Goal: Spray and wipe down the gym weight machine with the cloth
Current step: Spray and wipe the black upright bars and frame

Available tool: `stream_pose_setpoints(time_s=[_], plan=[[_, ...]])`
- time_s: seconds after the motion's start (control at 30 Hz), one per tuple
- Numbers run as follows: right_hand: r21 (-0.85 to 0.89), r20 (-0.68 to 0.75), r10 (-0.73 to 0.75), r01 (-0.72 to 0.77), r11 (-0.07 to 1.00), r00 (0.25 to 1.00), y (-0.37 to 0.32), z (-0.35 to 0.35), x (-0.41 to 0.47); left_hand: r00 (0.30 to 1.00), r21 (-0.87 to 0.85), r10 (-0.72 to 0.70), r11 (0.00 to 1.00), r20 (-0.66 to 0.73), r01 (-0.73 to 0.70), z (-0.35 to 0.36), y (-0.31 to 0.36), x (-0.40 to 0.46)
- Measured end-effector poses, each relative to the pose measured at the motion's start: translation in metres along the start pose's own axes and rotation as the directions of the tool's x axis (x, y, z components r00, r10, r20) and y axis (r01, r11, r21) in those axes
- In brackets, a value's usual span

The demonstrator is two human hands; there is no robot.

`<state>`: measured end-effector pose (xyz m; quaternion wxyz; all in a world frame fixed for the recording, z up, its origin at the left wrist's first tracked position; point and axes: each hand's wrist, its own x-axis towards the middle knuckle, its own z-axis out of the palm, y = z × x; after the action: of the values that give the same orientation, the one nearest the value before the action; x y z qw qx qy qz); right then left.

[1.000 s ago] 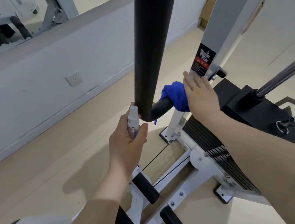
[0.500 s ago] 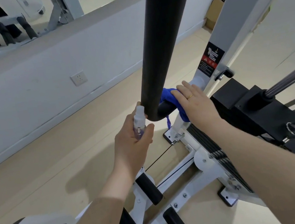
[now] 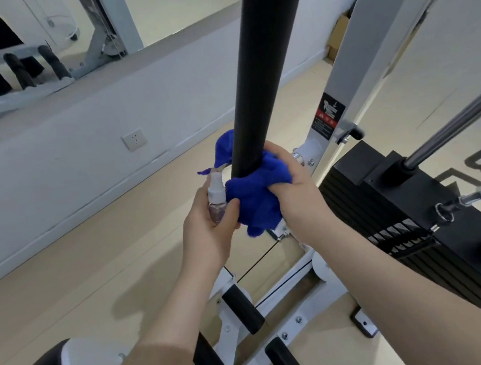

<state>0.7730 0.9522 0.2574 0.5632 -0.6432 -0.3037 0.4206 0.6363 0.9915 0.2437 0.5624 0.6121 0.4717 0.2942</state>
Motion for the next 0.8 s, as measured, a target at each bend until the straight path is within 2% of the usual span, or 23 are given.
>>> stream_pose_setpoints(time_s=[0.03, 0.1, 0.13, 0.23, 0.3, 0.33, 0.4, 0.47, 0.6, 0.73, 0.77, 0.8], plan=[[-0.08, 0.006, -0.021, 0.022, 0.997, 1.0, 0.006, 0.004, 0.001, 1.0, -0.008, 0.008, 1.0, -0.021, -0.009, 0.0, 0.0, -0.001], [-0.265, -0.044, 0.06, -0.07, 0.962, 0.997, 0.024, 0.013, 0.006, 0.999, 0.005, -0.003, 1.0, -0.047, 0.003, -0.002, -0.002, -0.003], [-0.223, -0.087, 0.16, -0.176, 0.959, 0.983, 0.031, 0.021, 0.005, 0.998, 0.032, -0.018, 0.999, -0.057, 0.02, -0.004, -0.004, -0.006], [-0.317, -0.164, 0.196, -0.24, 0.918, 0.967, 0.044, 0.026, 0.011, 0.999, 0.077, -0.028, 0.997, -0.045, 0.031, -0.011, -0.008, -0.016], [-0.293, -0.17, 0.248, -0.29, 0.911, 0.954, 0.032, 0.026, 0.011, 0.999, 0.097, -0.037, 0.995, -0.021, 0.039, -0.015, -0.009, -0.022], [-0.251, -0.166, 0.348, -0.381, 0.89, 0.922, 0.02, 0.026, 0.005, 0.999, 0.11, -0.041, 0.993, -0.017, 0.042, -0.019, -0.007, -0.027], [-0.097, -0.083, 0.467, -0.474, 0.875, 0.88, -0.003, 0.019, -0.01, 0.999, 0.116, -0.047, 0.992, -0.018, 0.049, -0.023, -0.002, -0.037], [0.007, -0.049, 0.473, -0.474, 0.881, 0.879, -0.024, 0.012, -0.026, 0.999, 0.123, -0.052, 0.991, 0.002, 0.051, -0.026, 0.005, -0.048], [0.137, -0.029, 0.47, -0.463, 0.876, 0.882, -0.04, -0.008, -0.049, 0.999, 0.241, -0.044, 0.97, 0.022, 0.037, -0.034, 0.014, -0.072], [0.027, -0.052, 0.625, -0.624, 0.781, 0.779, -0.035, -0.007, -0.076, 0.998, 0.207, -0.064, 0.976, -0.004, 0.064, -0.054, 0.021, -0.1], [-0.049, -0.075, 0.636, -0.64, 0.767, 0.768, -0.028, -0.004, -0.081, 0.998, 0.179, -0.068, 0.982, -0.009, 0.069, -0.061, 0.022, -0.107], [-0.142, -0.091, 0.581, -0.588, 0.796, 0.809, -0.022, -0.001, -0.085, 0.997, 0.171, -0.073, 0.983, -0.014, 0.074, -0.069, 0.023, -0.114]])
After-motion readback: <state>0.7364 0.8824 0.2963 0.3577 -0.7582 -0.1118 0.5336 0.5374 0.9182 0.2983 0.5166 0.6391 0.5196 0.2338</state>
